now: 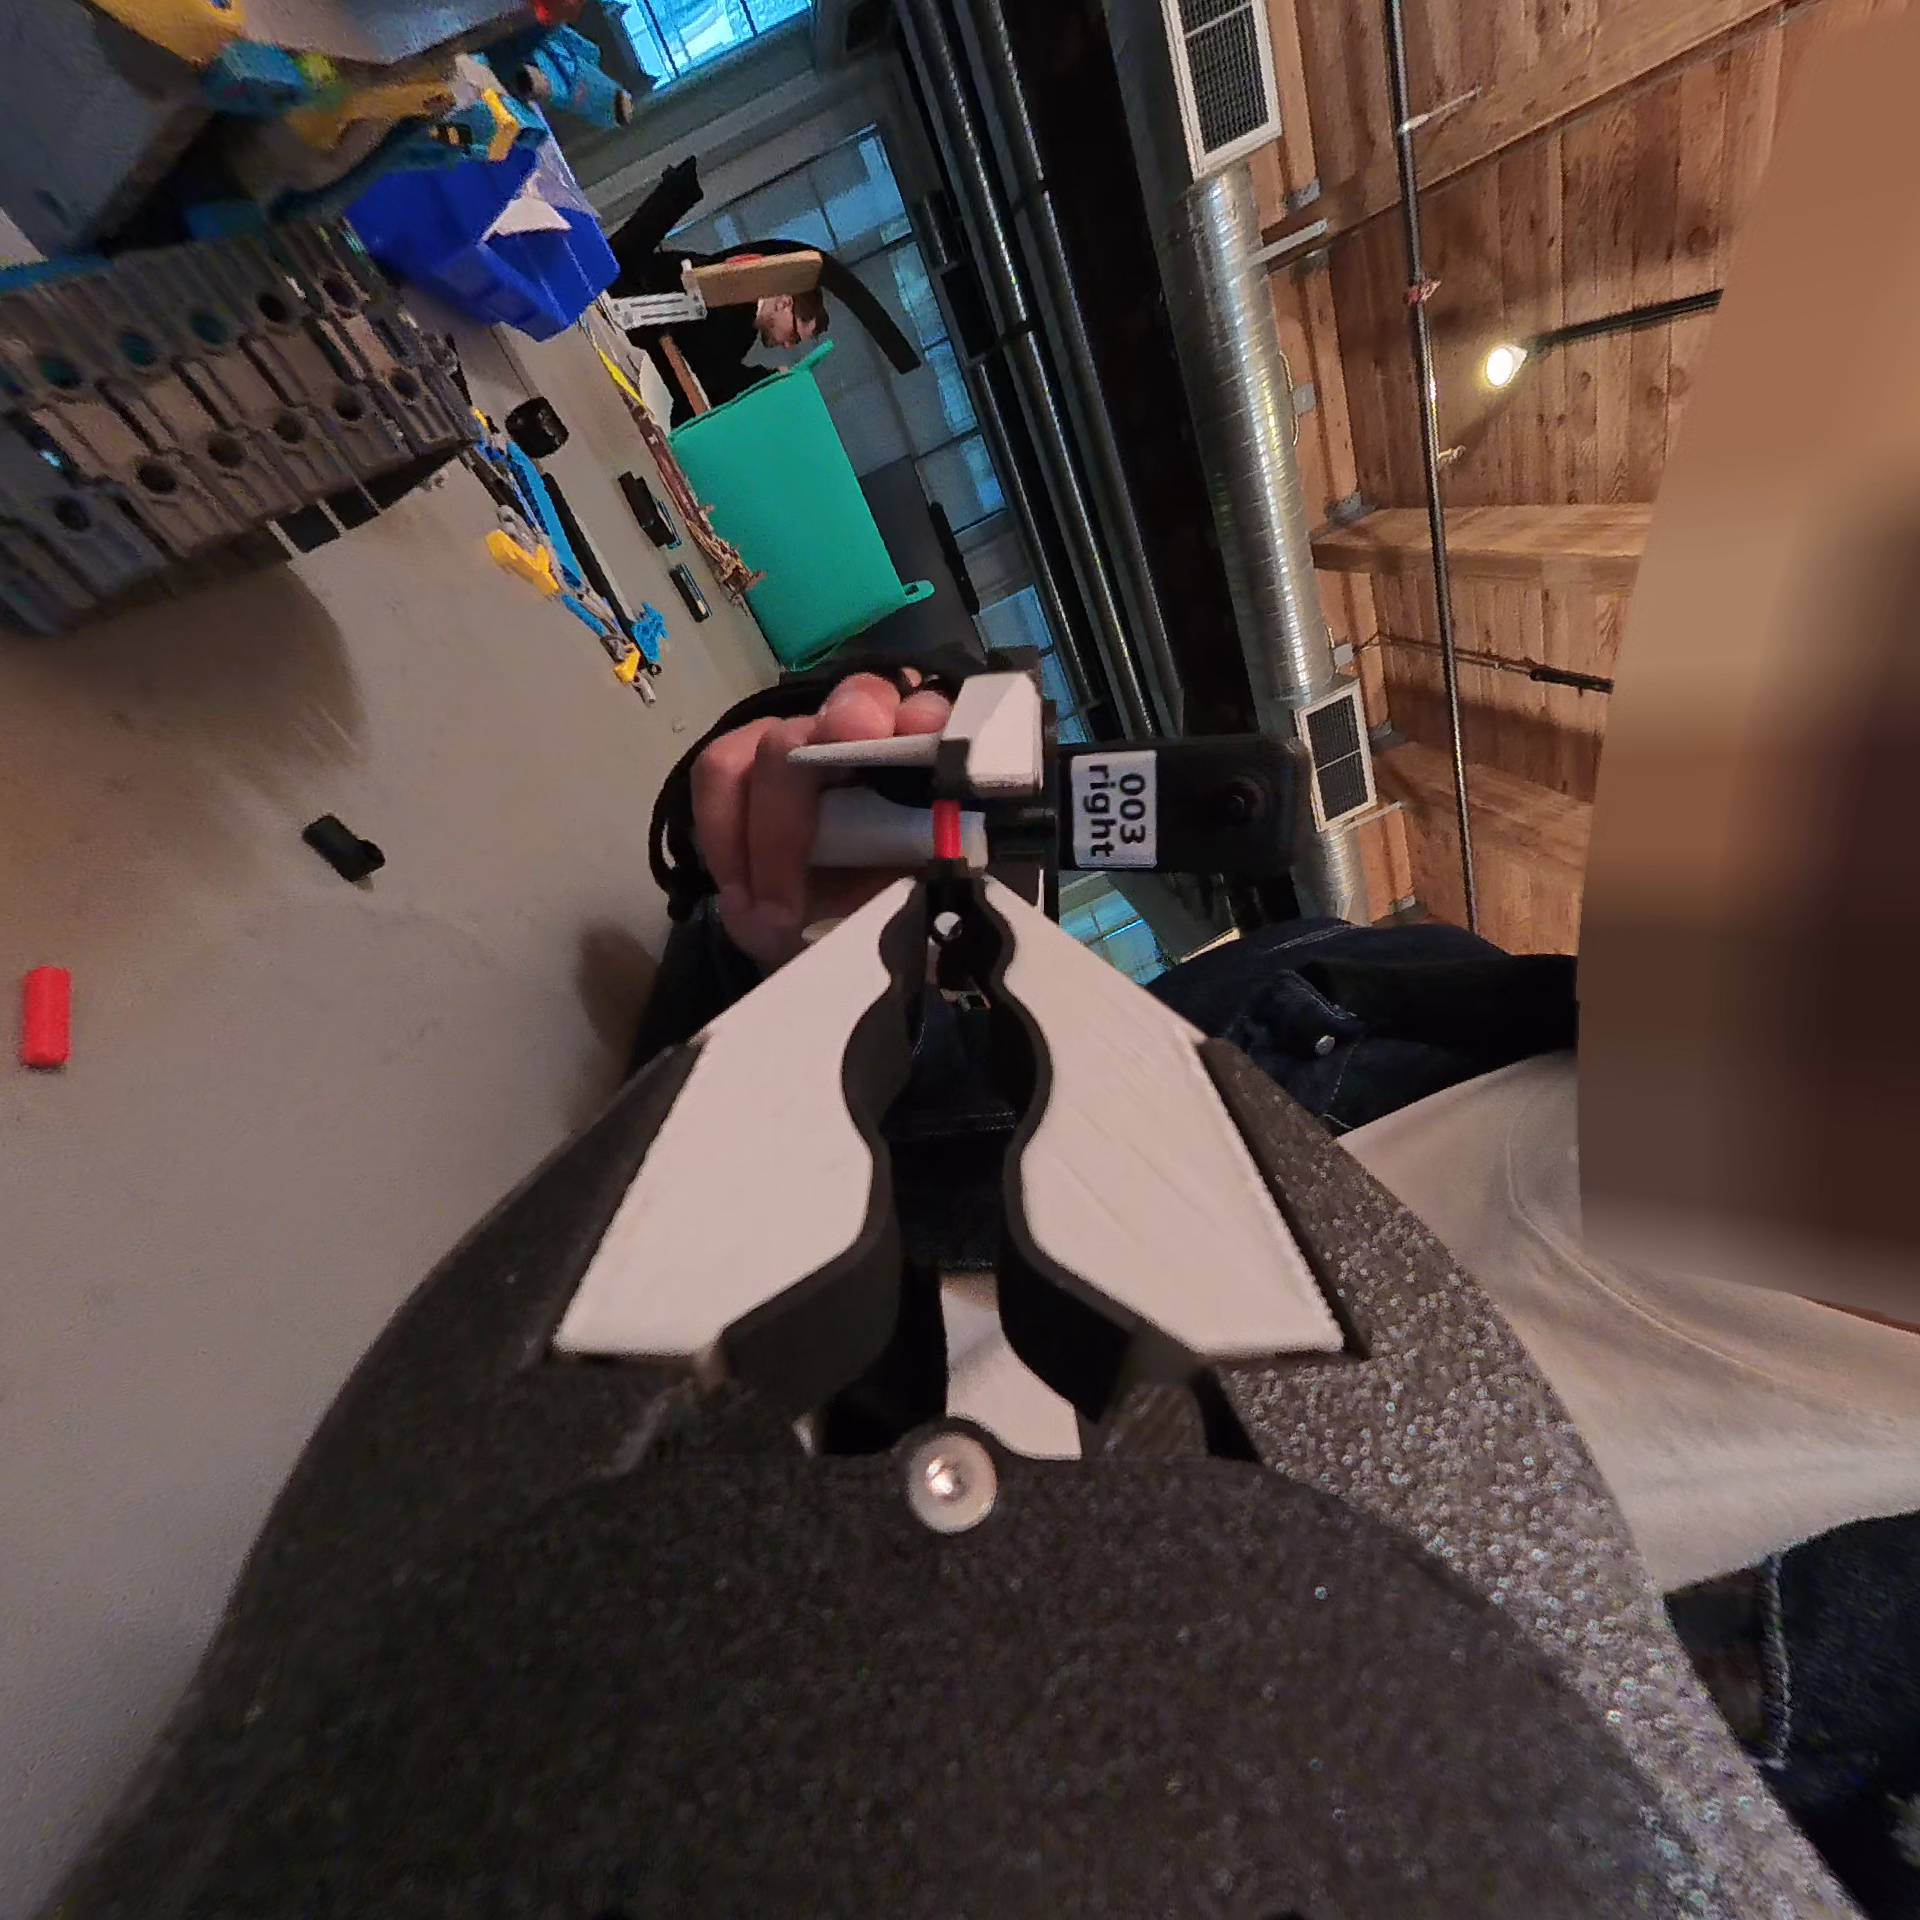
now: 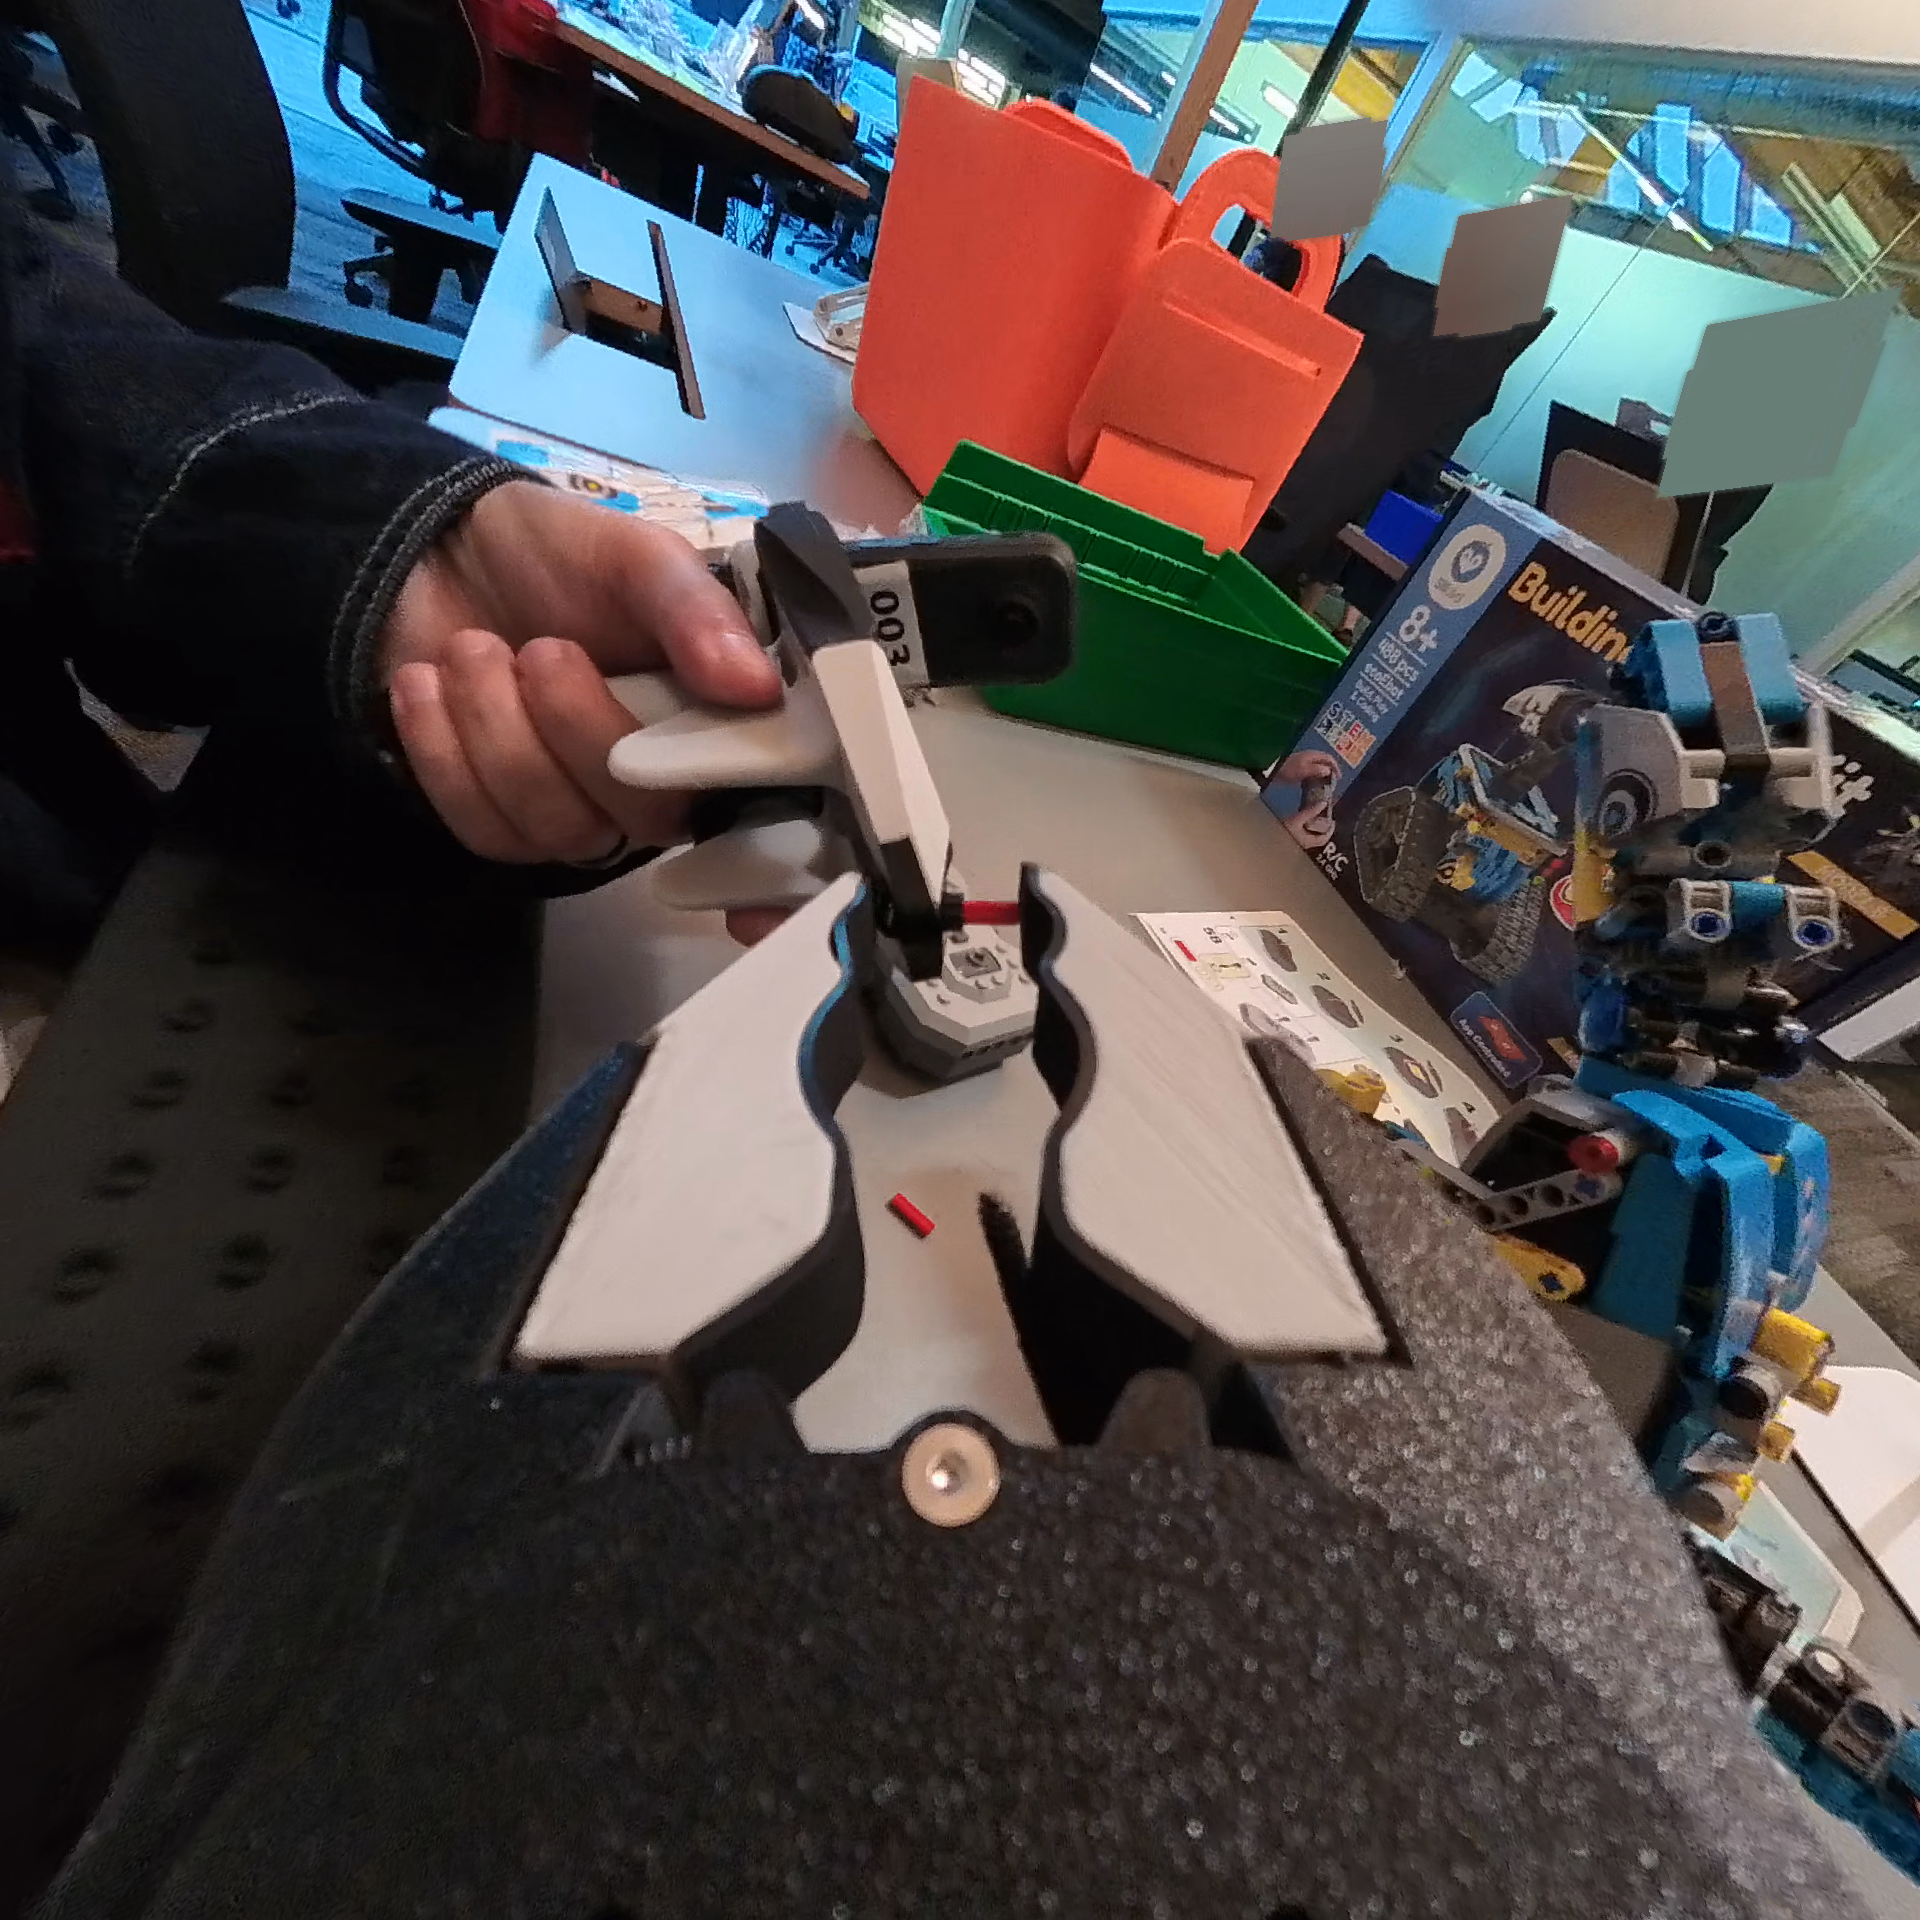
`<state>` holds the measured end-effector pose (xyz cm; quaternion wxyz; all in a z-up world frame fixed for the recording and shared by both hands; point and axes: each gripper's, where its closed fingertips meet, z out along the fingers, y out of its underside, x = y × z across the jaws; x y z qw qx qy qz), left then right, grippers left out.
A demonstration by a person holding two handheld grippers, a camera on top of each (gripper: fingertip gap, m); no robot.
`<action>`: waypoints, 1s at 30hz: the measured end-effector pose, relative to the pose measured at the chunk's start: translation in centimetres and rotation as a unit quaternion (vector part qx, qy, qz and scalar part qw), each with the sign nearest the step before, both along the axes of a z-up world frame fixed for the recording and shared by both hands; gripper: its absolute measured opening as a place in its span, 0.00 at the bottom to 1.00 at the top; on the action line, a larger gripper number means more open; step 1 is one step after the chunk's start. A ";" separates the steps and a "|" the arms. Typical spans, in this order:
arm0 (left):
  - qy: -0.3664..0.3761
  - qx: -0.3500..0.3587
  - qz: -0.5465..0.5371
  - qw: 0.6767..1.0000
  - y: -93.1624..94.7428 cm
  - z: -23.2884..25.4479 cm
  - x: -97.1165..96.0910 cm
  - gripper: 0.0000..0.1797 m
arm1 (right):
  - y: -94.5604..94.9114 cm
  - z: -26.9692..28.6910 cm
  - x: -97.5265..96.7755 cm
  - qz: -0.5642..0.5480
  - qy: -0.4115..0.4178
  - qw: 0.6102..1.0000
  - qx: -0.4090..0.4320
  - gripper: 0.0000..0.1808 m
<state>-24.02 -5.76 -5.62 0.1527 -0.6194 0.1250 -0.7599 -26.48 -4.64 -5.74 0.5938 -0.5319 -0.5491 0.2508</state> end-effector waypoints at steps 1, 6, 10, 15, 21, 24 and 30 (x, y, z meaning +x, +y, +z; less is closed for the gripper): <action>-0.005 -0.003 -0.001 1.000 0.0 0.0 0.0 0.02 | 0.0 0.0 0.0 0.000 -0.001 1.000 0.003 0.15; -0.010 -0.006 -0.001 1.000 0.0 0.4 -0.2 0.02 | 0.3 -0.3 0.0 -0.012 -0.008 1.000 0.011 0.14; -0.008 -0.005 0.002 1.000 -0.1 0.6 -0.1 0.02 | 0.2 0.0 0.1 -0.020 -0.005 1.000 0.023 0.14; 0.006 -0.013 0.009 1.000 0.2 0.0 -0.1 0.02 | 0.3 -0.6 0.0 -0.026 -0.025 0.999 0.032 0.14; 0.019 -0.018 0.009 1.000 0.2 -0.6 0.0 0.02 | 0.2 -1.4 0.1 -0.013 -0.042 0.998 0.044 0.12; 0.021 -0.019 0.007 1.000 0.1 -0.8 0.1 0.02 | 0.2 -1.6 0.0 -0.012 -0.042 0.999 0.033 0.12; 0.032 -0.010 0.023 0.999 0.6 -1.1 -0.1 0.02 | 0.6 -1.9 -0.2 -0.012 -0.022 0.999 -0.030 0.12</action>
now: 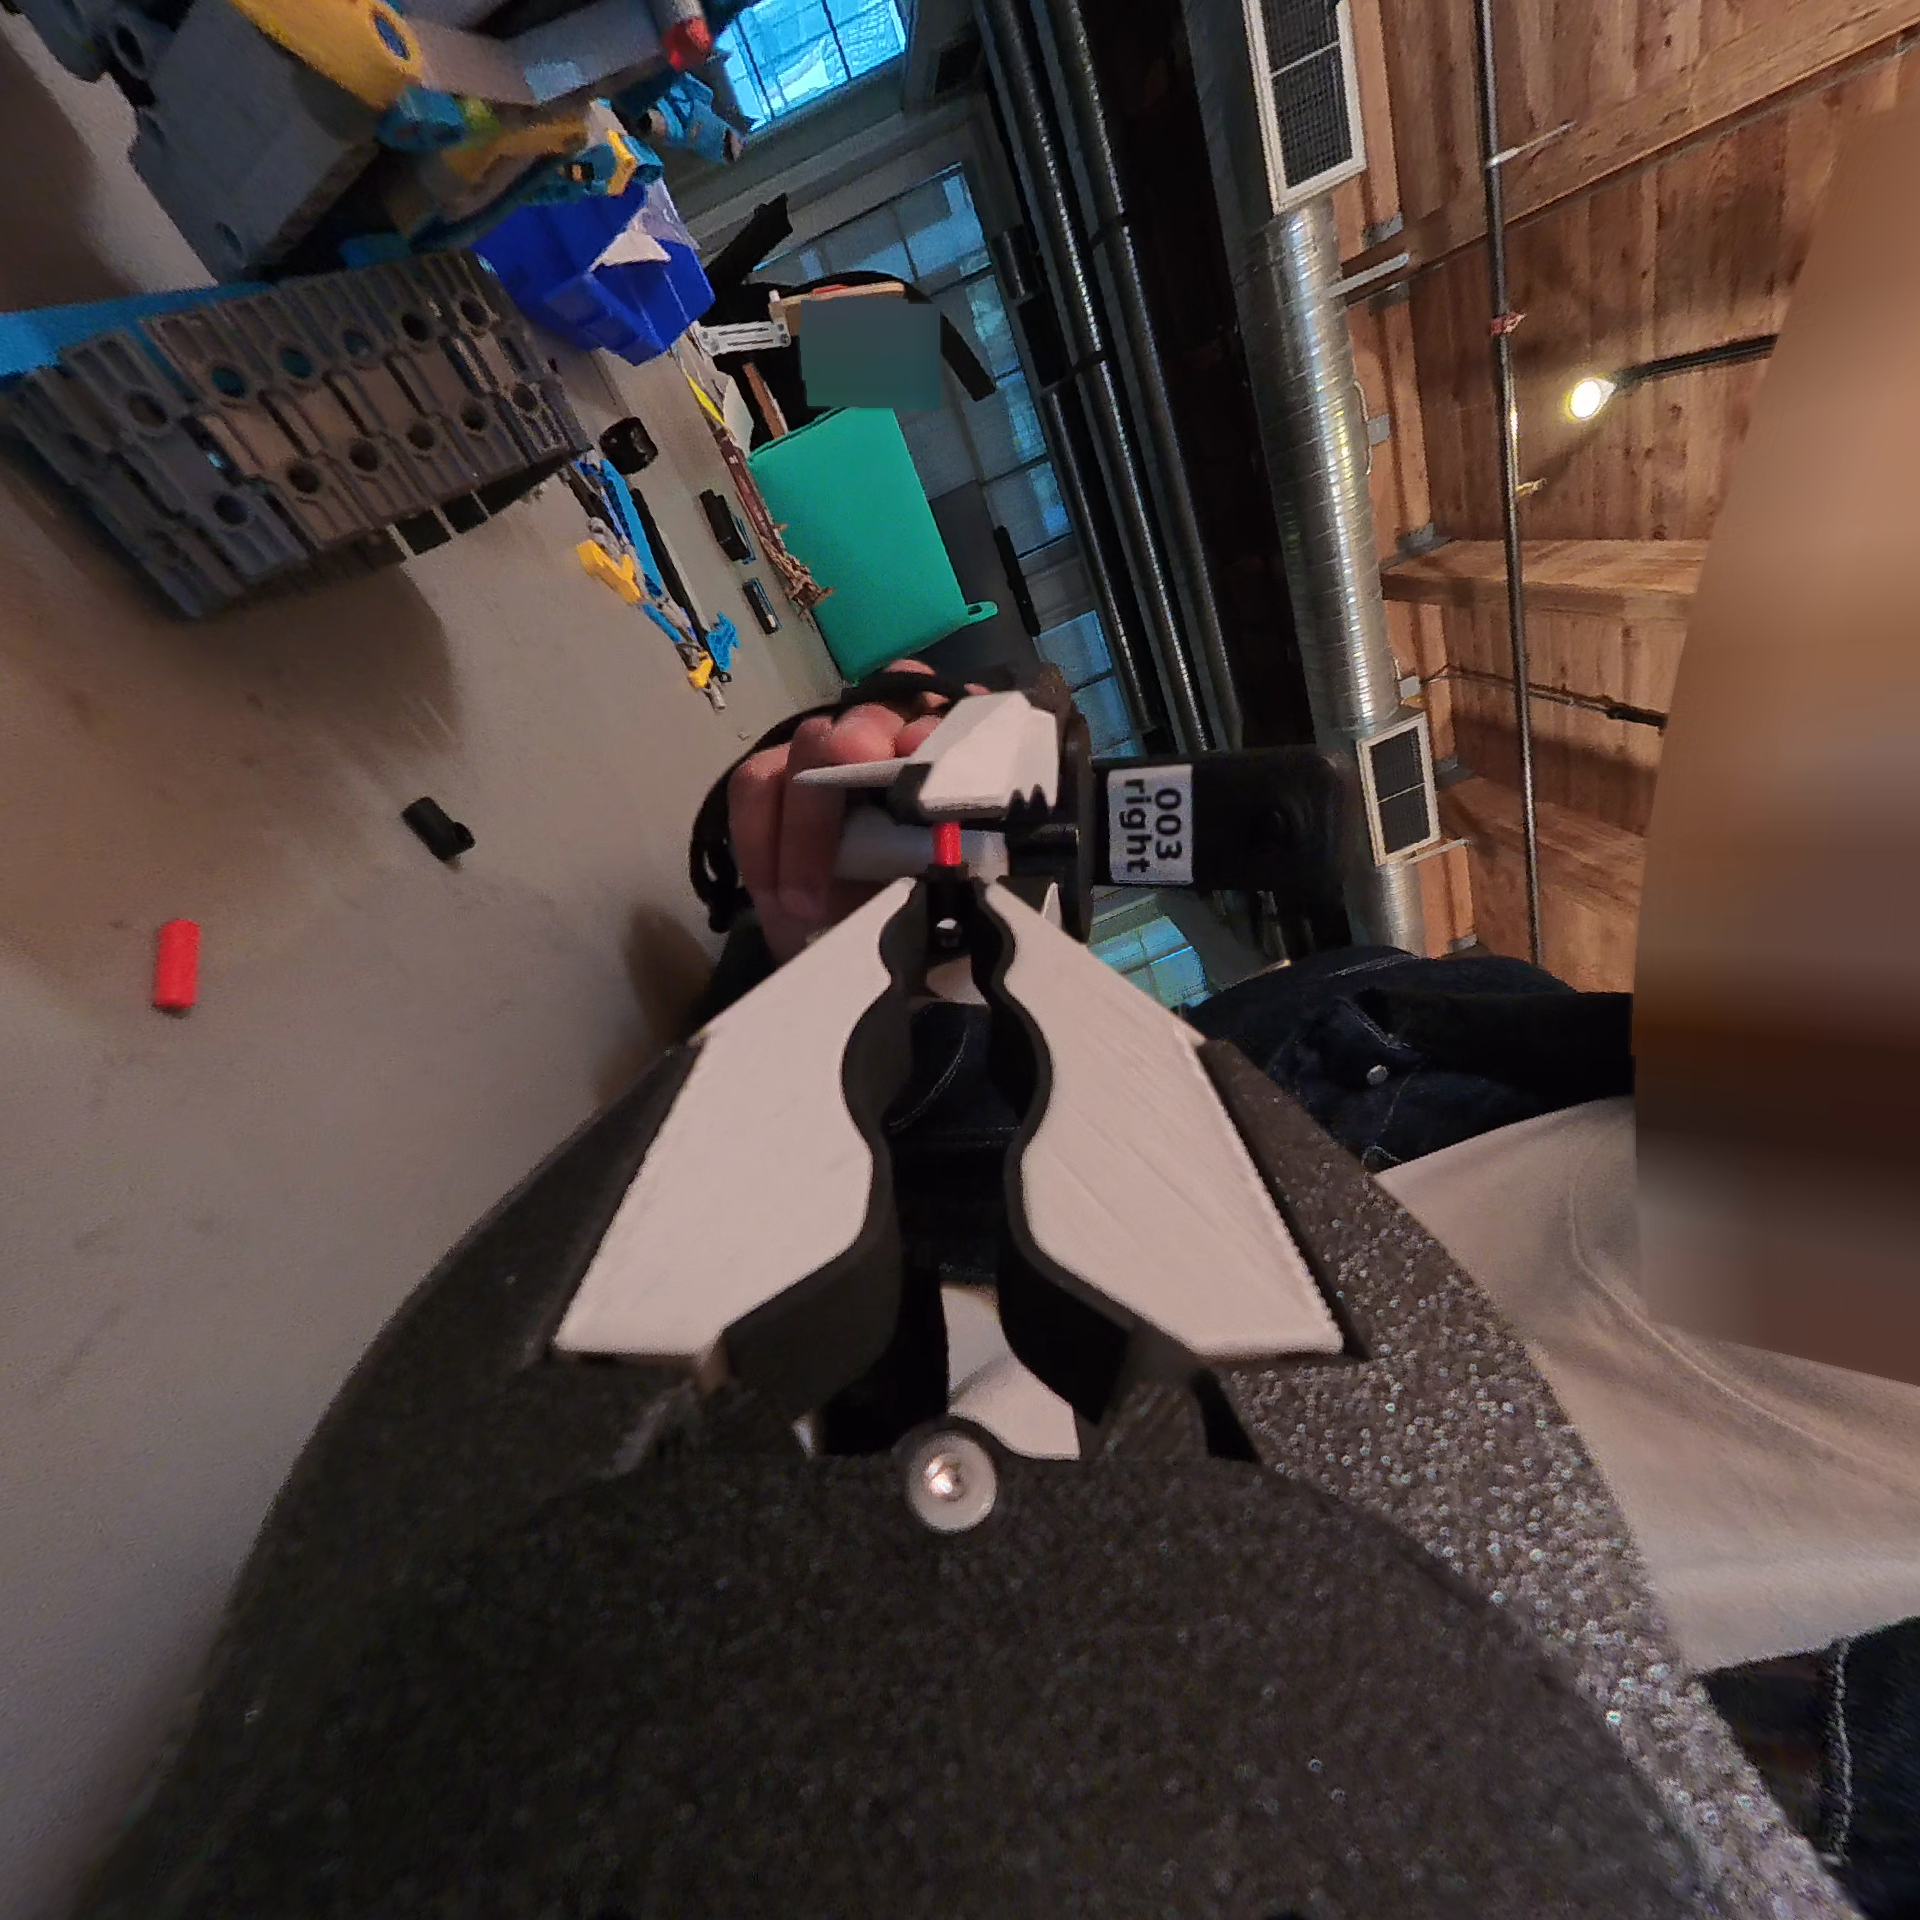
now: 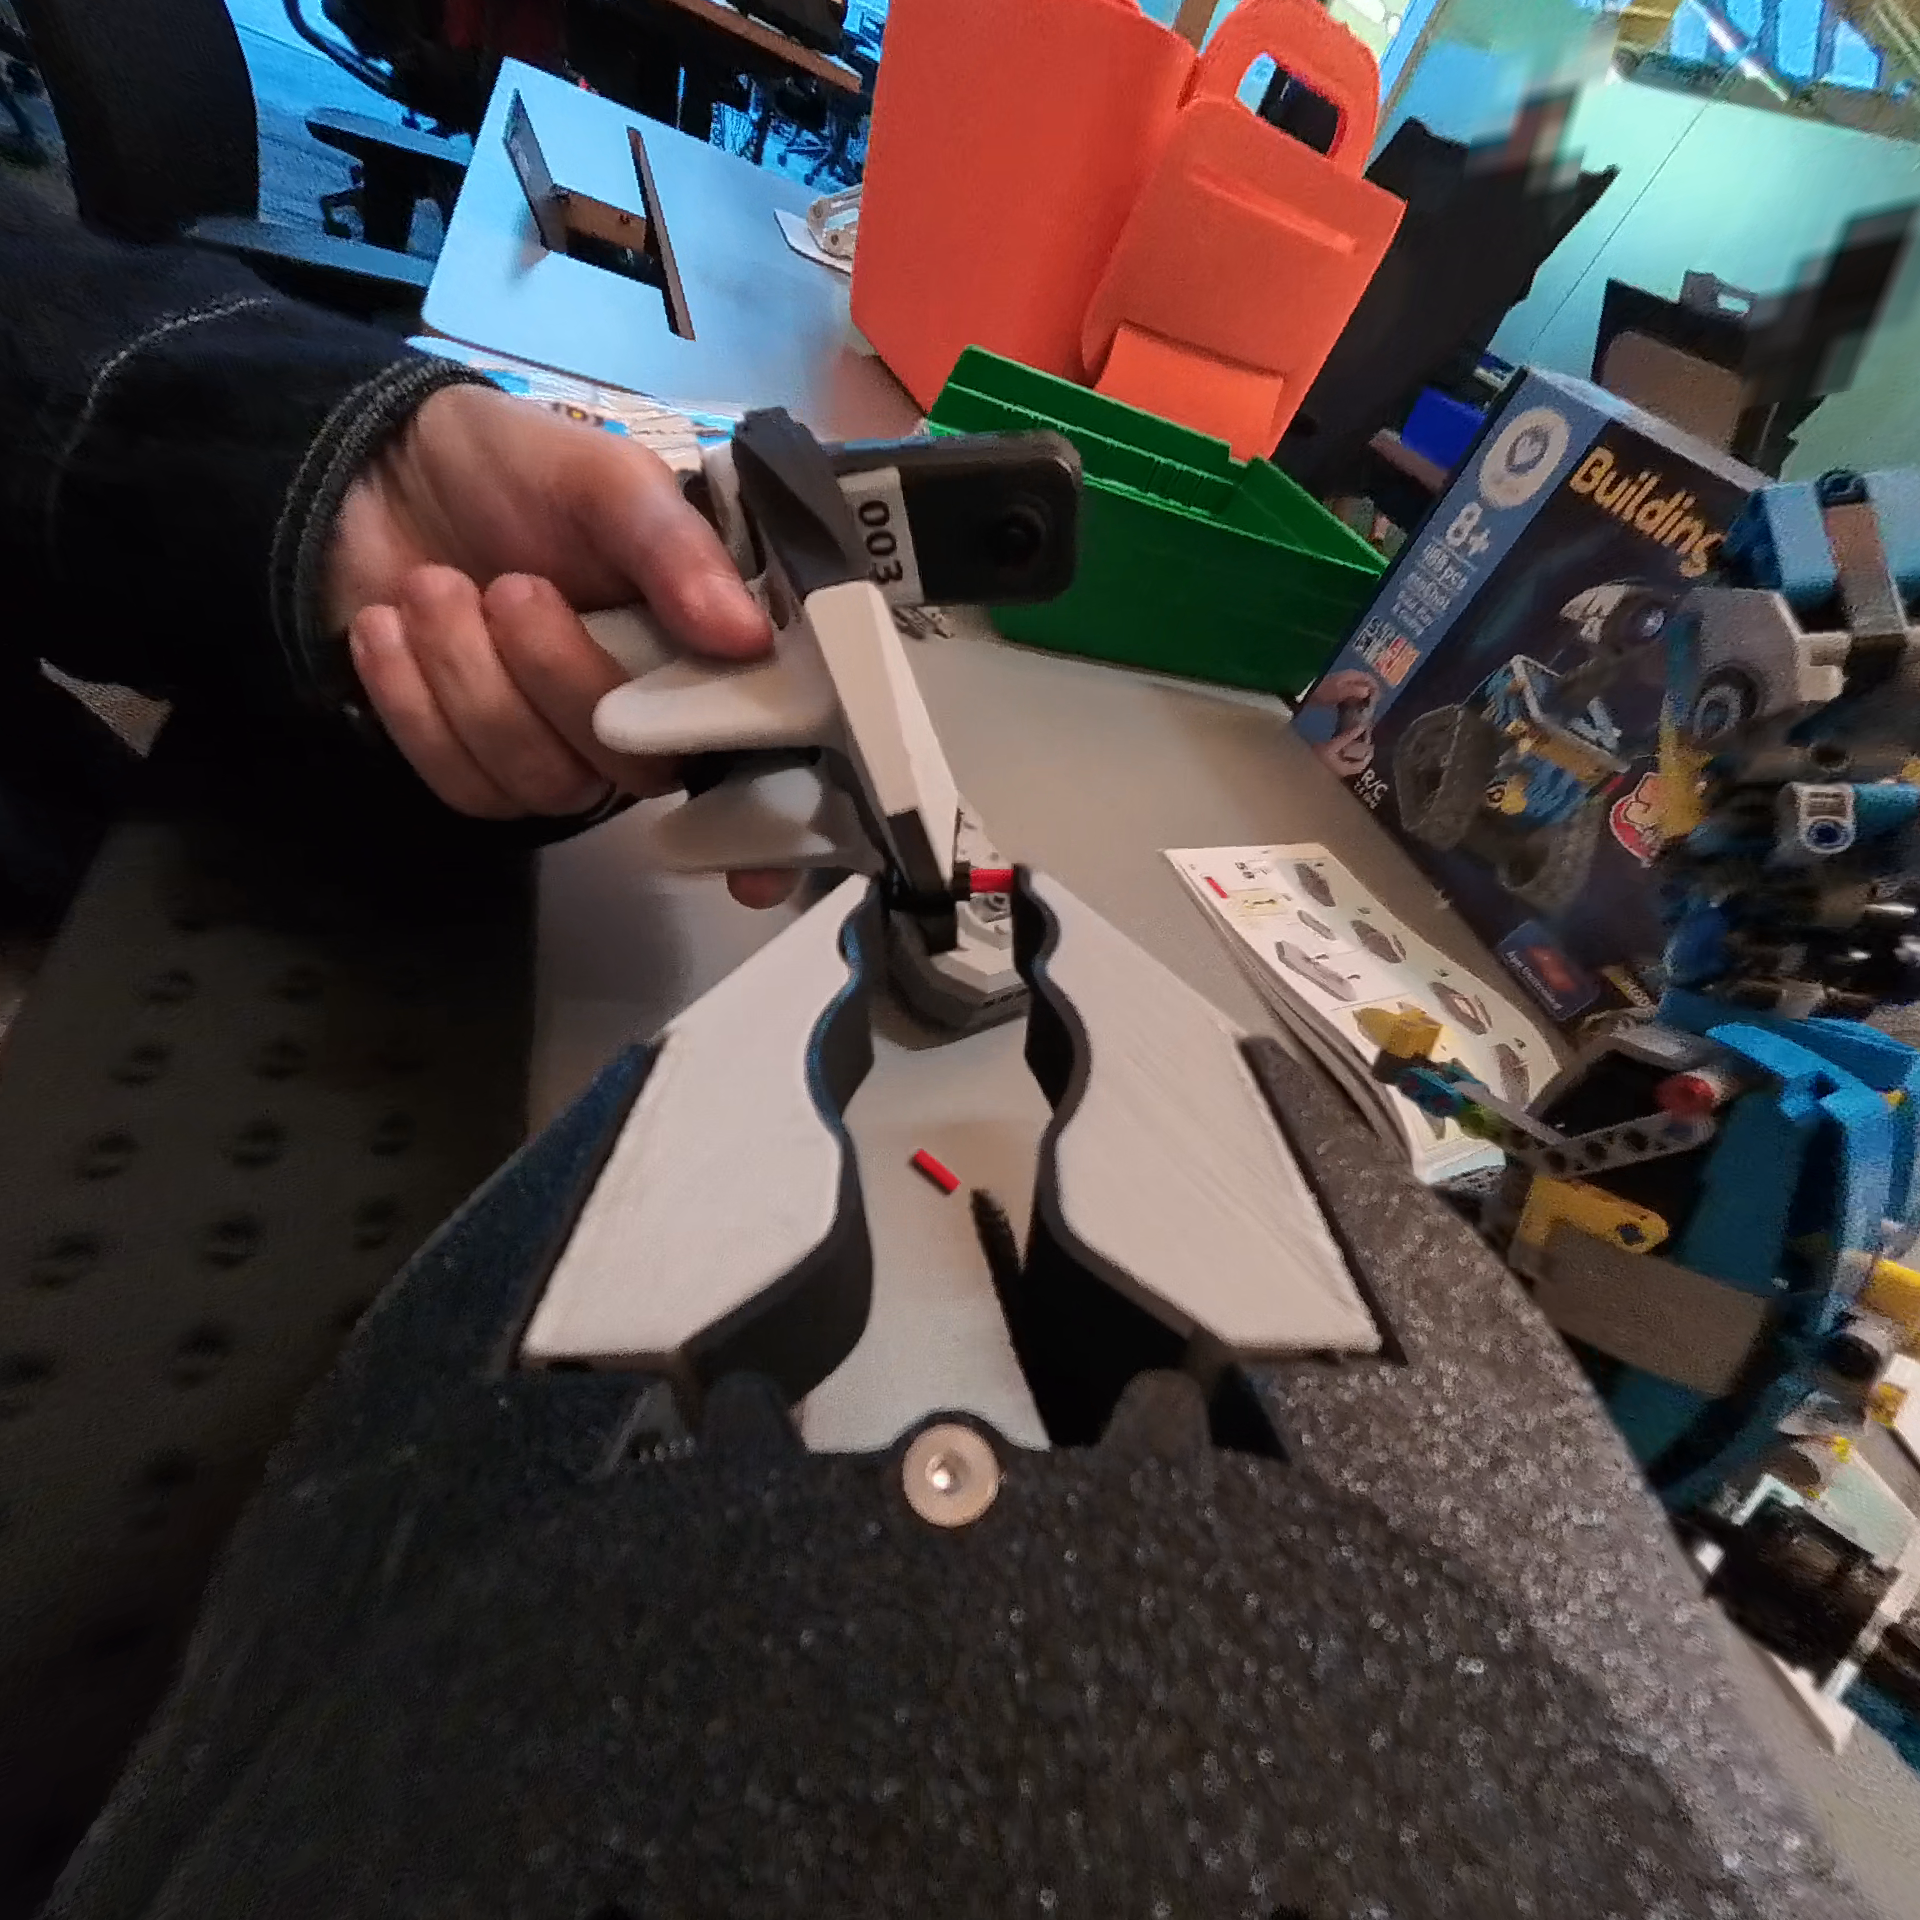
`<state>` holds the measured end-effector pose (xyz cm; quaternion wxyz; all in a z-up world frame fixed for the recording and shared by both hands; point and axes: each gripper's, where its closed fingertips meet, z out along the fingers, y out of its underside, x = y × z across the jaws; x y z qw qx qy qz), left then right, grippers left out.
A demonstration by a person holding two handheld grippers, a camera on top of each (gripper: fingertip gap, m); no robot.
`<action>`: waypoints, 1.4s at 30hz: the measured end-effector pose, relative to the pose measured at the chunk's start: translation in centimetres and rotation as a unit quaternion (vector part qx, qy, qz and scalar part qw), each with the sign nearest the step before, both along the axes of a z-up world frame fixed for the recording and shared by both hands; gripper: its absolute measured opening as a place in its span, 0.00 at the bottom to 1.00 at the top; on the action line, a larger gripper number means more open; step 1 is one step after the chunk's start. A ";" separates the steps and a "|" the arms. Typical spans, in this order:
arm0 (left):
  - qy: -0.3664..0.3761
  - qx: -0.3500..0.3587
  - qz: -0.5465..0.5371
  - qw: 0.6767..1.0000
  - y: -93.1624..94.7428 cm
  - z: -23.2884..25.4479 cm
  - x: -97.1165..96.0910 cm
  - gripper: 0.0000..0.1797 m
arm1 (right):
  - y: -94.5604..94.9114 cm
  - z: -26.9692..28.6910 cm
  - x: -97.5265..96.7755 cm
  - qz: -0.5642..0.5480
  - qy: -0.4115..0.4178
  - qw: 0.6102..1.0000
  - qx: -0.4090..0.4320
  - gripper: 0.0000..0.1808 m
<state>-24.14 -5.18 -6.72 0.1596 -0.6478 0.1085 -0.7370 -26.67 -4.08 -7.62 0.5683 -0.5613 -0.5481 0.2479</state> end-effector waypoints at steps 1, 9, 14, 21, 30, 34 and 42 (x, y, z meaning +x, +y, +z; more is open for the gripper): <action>0.002 0.000 0.002 1.000 0.0 -0.1 0.0 0.02 | 0.1 -0.1 0.0 -0.003 -0.002 1.000 0.003 0.13; 0.024 0.004 0.006 1.000 -0.1 -0.9 -0.1 0.02 | -0.1 -0.3 -0.5 -0.004 -0.008 1.000 0.025 0.13; 0.074 0.060 0.018 0.995 -0.4 -1.5 -0.4 0.03 | -0.2 -0.8 -0.8 -0.002 -0.018 1.000 0.010 0.13; 0.126 0.107 0.042 0.985 -0.3 -2.6 -1.4 0.03 | -0.3 -1.8 -1.6 -0.007 -0.045 0.999 0.016 0.13; 0.491 0.381 -0.013 0.783 0.1 -9.8 -10.1 0.03 | 2.9 -6.1 1.0 -0.054 -0.061 0.978 -0.191 0.19; 0.526 0.407 -0.072 0.744 -0.8 -11.6 -10.7 0.03 | 2.7 -10.3 2.2 -0.050 -0.154 0.951 -0.263 0.22; 0.520 0.403 -0.093 0.747 -0.3 -12.6 -8.8 0.05 | 3.8 -10.0 7.9 -0.133 -0.183 0.937 -0.267 0.17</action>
